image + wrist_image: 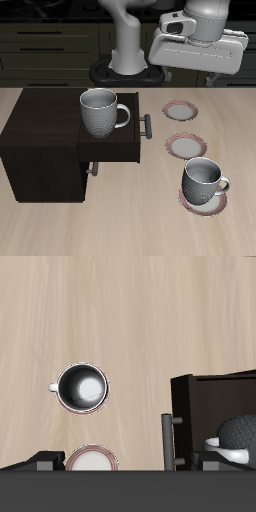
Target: Place the porcelain mug that is on the plate onto the middle plate relative to the robot
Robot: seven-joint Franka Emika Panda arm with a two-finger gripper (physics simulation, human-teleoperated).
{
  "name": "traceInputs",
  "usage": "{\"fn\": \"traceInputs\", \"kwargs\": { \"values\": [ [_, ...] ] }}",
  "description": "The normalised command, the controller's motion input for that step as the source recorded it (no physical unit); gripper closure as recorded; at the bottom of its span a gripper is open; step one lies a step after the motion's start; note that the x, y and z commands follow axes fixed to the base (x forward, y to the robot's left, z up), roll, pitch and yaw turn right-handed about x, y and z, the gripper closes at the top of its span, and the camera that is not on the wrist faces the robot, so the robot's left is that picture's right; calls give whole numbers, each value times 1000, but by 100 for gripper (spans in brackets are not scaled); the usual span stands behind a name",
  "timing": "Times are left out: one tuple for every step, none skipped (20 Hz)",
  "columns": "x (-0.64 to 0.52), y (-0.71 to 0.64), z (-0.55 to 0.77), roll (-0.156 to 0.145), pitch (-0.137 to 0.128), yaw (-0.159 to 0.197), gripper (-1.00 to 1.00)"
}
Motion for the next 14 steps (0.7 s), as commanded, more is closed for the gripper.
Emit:
{"fn": "traceInputs", "kwargs": {
  "values": [
    [44, 4, -49, 0, 3, -17, -100],
    [192, 325, -267, 50, 43, -43, -100],
    [112, 129, -126, 12, -4, -19, -100],
    [115, 181, -134, 46, 15, -22, -100],
    [67, 144, -83, 19, -69, 58, -100],
    [183, 95, -200, -7, 29, 25, -100],
    [152, 21, -145, -2, -2, 8, -100],
    [168, 34, -152, 7, -18, -6, -100],
    [150, 87, -223, -10, 25, -2, -100],
    [215, -59, -208, -26, 10, -58, -100],
    [247, 52, -219, -10, -39, 84, -100],
    [238, -79, -411, -79, 27, -52, -100],
    [172, 46, -210, 40, -9, 49, -100],
    [126, -19, -121, 5, 16, -12, -100]
  ]
}}
